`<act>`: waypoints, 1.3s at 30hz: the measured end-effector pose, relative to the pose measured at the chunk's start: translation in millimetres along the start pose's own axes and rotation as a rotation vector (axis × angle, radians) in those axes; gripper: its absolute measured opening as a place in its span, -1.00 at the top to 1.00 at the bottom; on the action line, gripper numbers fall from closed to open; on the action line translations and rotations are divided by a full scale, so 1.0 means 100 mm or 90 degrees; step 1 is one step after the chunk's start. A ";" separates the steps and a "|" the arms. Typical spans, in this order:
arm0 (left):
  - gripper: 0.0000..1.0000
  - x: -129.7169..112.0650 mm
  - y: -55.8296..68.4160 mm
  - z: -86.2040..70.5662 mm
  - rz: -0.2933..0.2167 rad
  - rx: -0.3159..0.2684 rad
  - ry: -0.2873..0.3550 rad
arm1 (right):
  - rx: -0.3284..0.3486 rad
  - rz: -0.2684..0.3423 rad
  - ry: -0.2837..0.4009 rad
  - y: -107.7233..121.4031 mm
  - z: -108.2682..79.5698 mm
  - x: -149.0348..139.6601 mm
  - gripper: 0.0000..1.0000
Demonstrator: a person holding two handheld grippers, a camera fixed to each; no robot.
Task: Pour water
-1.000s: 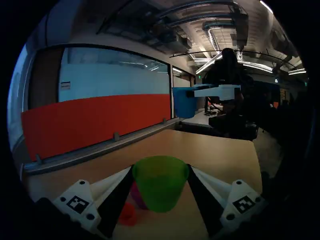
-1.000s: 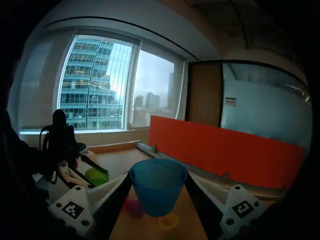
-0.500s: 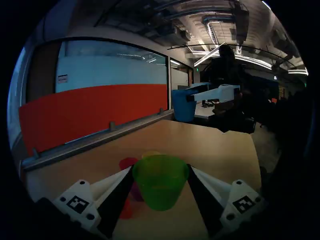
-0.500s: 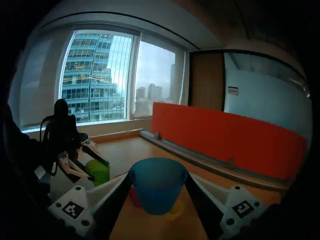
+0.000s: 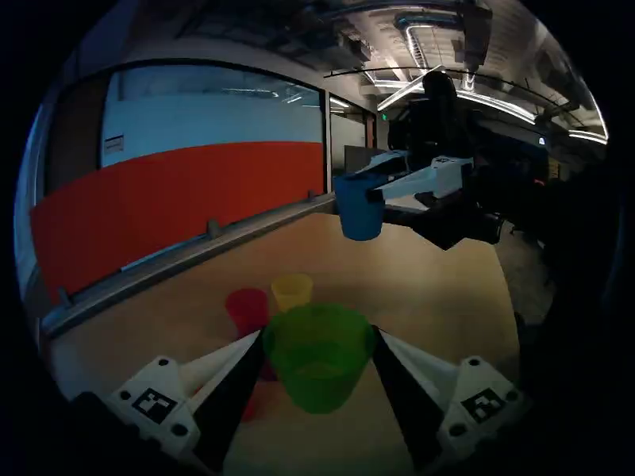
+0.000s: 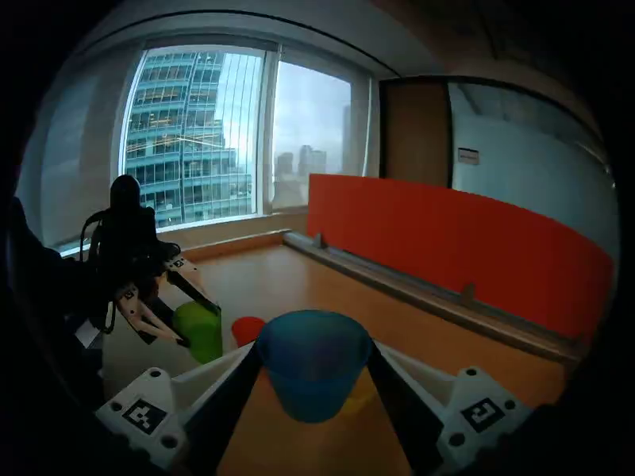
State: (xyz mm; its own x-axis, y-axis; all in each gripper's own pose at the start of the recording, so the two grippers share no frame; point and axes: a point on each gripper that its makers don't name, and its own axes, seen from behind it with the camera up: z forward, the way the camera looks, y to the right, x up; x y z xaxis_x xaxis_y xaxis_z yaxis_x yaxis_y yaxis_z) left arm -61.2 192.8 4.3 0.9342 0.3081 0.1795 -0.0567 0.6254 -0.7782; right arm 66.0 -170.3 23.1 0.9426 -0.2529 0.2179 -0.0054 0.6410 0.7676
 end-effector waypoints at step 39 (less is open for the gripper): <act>-0.78 -0.82 0.19 0.27 0.008 -0.047 -0.123 | 0.025 0.005 -0.156 -0.03 0.24 -1.18 -0.88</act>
State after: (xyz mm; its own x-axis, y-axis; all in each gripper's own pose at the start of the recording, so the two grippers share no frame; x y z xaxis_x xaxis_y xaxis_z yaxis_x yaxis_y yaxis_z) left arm -148.2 198.4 -8.9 0.8487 0.4512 0.2760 -0.0350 0.5687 -0.8218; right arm -53.5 -160.2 9.7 0.8335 -0.4193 0.3599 -0.0301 0.6160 0.7872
